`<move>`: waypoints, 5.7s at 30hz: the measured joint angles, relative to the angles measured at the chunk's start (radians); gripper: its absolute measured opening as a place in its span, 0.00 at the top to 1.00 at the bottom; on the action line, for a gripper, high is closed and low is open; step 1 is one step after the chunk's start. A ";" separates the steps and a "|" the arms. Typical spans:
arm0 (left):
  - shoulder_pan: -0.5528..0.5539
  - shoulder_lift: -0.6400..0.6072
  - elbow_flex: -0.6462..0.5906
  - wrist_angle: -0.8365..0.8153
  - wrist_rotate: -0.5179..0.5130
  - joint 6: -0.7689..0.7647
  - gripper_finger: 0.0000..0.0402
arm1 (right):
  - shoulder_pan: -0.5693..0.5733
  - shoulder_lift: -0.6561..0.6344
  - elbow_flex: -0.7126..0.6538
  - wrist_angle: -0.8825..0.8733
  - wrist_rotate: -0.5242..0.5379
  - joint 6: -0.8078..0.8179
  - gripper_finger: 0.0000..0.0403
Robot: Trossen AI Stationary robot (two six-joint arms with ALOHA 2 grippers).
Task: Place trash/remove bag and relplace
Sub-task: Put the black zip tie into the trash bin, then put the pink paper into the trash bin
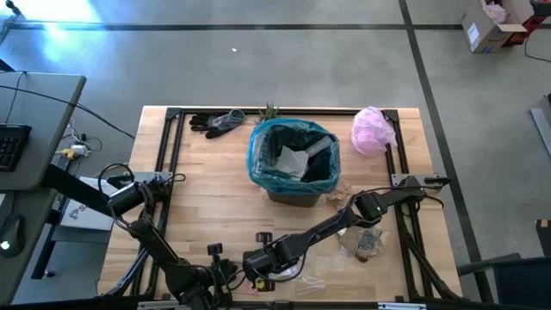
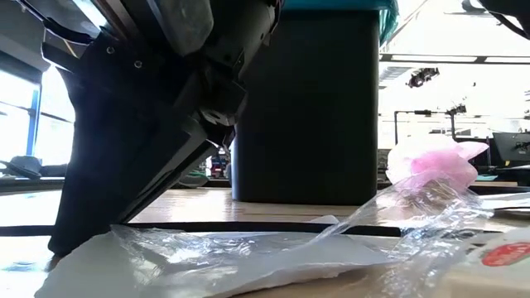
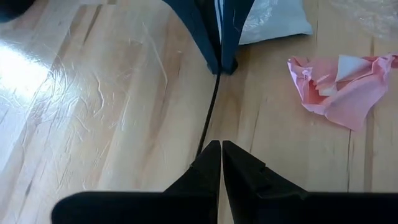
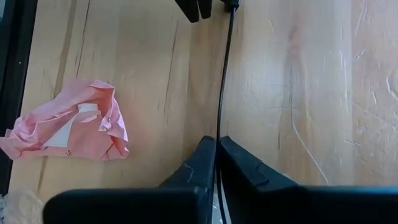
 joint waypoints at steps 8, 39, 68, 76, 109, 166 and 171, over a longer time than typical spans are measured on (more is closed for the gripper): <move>0.000 0.000 0.000 -0.004 -0.013 0.000 1.00 | -0.003 0.000 -0.001 -0.003 0.012 0.001 1.00; -0.102 -0.322 -0.016 -0.213 -0.478 -0.099 1.00 | 0.020 -0.352 0.096 -0.048 0.495 -0.210 1.00; -0.094 -0.319 -0.228 0.112 -0.490 -0.161 1.00 | -0.273 -0.745 0.051 0.139 0.792 -0.657 1.00; -0.093 -0.319 -0.228 0.140 -0.495 -0.111 1.00 | -0.365 -0.745 -0.141 0.082 0.819 -0.423 1.00; -0.060 -0.319 -0.228 0.163 -0.468 -0.085 1.00 | -0.227 -0.744 -0.238 -0.601 0.901 0.366 0.99; 0.078 -0.090 -0.227 0.766 0.281 0.524 0.86 | 0.423 -0.876 -0.678 -0.293 0.771 0.829 0.63; 0.092 -0.077 -0.223 0.796 0.273 0.527 0.71 | 0.426 -0.877 -0.718 -0.252 0.771 0.841 0.63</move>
